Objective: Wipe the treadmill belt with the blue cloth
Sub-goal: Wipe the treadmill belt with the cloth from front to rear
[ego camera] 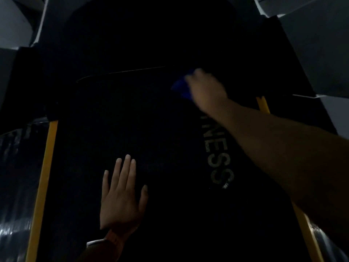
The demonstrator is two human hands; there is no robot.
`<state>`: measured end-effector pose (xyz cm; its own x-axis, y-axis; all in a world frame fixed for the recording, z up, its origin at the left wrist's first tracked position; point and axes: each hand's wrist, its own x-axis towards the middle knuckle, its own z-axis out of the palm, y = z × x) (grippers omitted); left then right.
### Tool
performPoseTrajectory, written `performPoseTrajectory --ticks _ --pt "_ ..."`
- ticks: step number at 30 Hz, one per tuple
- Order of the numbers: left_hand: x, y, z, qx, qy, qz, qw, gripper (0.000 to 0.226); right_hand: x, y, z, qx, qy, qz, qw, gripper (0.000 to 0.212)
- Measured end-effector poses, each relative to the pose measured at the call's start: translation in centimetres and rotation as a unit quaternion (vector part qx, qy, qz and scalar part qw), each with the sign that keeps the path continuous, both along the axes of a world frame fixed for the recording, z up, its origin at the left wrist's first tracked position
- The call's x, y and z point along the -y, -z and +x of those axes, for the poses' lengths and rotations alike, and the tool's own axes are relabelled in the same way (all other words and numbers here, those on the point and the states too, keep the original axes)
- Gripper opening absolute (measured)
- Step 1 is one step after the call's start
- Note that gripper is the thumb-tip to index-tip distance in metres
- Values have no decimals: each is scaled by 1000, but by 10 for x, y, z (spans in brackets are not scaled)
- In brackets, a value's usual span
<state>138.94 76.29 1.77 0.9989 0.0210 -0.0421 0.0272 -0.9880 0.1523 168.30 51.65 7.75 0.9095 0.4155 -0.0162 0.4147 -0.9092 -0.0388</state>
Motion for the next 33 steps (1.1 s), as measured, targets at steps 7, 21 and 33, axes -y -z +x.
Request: performPoseTrajectory --ticks 7,21,33 --pt "-1 -1 1 -11 -7 3 1000 73 -35 14 -57 -2 32 29 999 51" --pt "7 -5 1 12 -20 14 1000 71 89 2 -137 1 135 -94 986 38" --pt "76 -6 -99 38 -20 -48 998 66 75 4 -207 -27 240 -48 969 39"
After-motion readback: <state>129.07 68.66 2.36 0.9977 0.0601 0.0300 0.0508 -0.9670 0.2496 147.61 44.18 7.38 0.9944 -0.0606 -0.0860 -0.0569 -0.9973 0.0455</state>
